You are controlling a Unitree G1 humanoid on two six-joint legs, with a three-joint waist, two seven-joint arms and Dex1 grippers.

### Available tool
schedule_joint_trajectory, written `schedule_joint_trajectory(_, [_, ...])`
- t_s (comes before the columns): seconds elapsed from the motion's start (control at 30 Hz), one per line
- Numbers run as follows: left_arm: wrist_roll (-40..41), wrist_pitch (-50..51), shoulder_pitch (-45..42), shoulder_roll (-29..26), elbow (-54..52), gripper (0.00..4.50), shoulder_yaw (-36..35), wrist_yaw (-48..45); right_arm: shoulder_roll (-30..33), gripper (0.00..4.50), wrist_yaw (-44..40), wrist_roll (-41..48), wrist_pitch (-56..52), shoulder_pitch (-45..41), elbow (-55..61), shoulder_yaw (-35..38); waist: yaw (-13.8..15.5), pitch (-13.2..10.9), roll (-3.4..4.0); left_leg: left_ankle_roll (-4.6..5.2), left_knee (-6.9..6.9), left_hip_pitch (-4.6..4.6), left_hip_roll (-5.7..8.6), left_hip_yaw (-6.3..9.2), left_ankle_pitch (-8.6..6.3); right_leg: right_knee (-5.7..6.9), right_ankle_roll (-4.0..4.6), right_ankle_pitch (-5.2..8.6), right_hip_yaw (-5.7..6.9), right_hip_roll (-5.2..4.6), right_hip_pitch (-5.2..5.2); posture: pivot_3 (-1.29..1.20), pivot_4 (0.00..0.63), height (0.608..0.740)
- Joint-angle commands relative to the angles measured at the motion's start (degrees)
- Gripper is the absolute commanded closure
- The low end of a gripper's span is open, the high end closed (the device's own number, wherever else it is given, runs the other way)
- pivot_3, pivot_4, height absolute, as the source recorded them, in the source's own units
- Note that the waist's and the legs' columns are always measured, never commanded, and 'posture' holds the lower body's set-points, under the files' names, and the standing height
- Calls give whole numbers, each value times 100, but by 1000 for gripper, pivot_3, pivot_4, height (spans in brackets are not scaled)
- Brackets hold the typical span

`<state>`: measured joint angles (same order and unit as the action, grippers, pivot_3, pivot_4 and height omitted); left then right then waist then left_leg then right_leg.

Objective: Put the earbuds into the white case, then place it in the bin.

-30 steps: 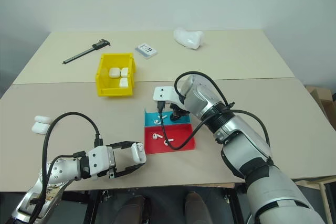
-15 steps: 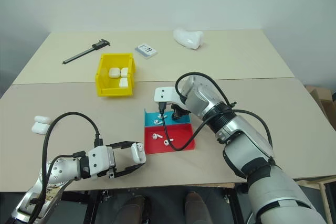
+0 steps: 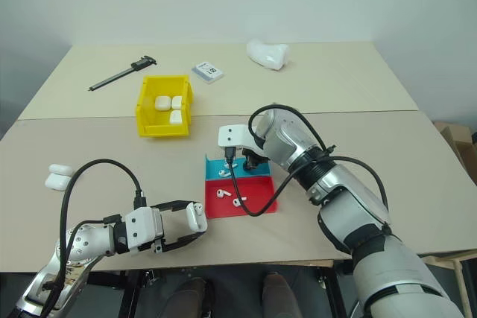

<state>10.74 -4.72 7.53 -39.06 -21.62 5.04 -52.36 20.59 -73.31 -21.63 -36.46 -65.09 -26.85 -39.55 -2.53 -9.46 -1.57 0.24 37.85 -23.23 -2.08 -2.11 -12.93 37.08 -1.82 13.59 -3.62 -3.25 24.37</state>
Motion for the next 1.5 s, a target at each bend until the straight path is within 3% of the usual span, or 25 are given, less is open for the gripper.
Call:
schedule_joint_trajectory(0.03, [5, -64, -20, -16, -93, 1730, -35, 18, 60, 2696, -28, -27, 84, 32, 156, 35, 0, 0, 0, 0, 0, 0, 0, 0, 0, 0, 0, 0, 0, 0, 0, 0, 150, 740])
schedule_joint_trajectory(0.1, [3, -58, -21, -13, -100, 1730, -32, 18, 85, 3061, -49, -25, 91, 57, 207, 30, 0, 0, 0, 0, 0, 1, 0, 0, 0, 0, 0, 0, 0, 0, 0, 0, 150, 740])
schedule_joint_trajectory(0.57, [-1, -64, 8, -25, -115, 1730, -60, 15, 64, 3061, 20, -68, 259, 103, 202, 10, -5, 0, 0, 0, 0, 2, -1, 0, 0, 0, 0, 0, 0, 1, 0, 0, 150, 740])
schedule_joint_trajectory(0.67, [8, -50, 17, -37, -124, 1730, -73, 8, 69, 3846, 15, -70, 288, 121, 207, 1, -3, 0, 0, 0, 0, 3, -1, 0, 0, 0, 0, 0, 0, 1, -2, 0, 150, 740])
schedule_joint_trajectory(1.03, [78, -59, -65, -12, -177, 1730, -104, 12, 284, 3846, 53, 47, 166, 159, 717, 304, 3, 0, 0, 0, 0, 2, 0, 0, 0, 0, 0, 0, 0, 0, -1, 0, 150, 740])
schedule_joint_trajectory(1.2, [741, 327, -304, 95, -648, 1730, -312, 70, 772, 3846, 70, 764, -1135, 74, 2161, 1700, 49, -3, -2, 0, 1, -20, 2, 7, 0, -1, -4, -2, 0, -4, 15, 0, 150, 740])
schedule_joint_trajectory(1.33, [1264, 742, -597, 146, -869, 1730, -414, 77, 1130, 3846, 181, 1551, -1666, 552, 3610, 2837, 113, -3, -2, 0, 0, -24, 3, 19, 0, -13, -6, -1, 11, -4, 8, 0, 150, 740])
schedule_joint_trajectory(1.5, [1774, 1302, -1434, 435, -928, 1730, -186, 106, 822, 3846, 610, 2998, -2619, 1394, 5628, 5072, 161, -4, -4, 0, 2, -20, 5, 23, 0, -17, -11, -2, 15, 0, -6, 0, 150, 740])
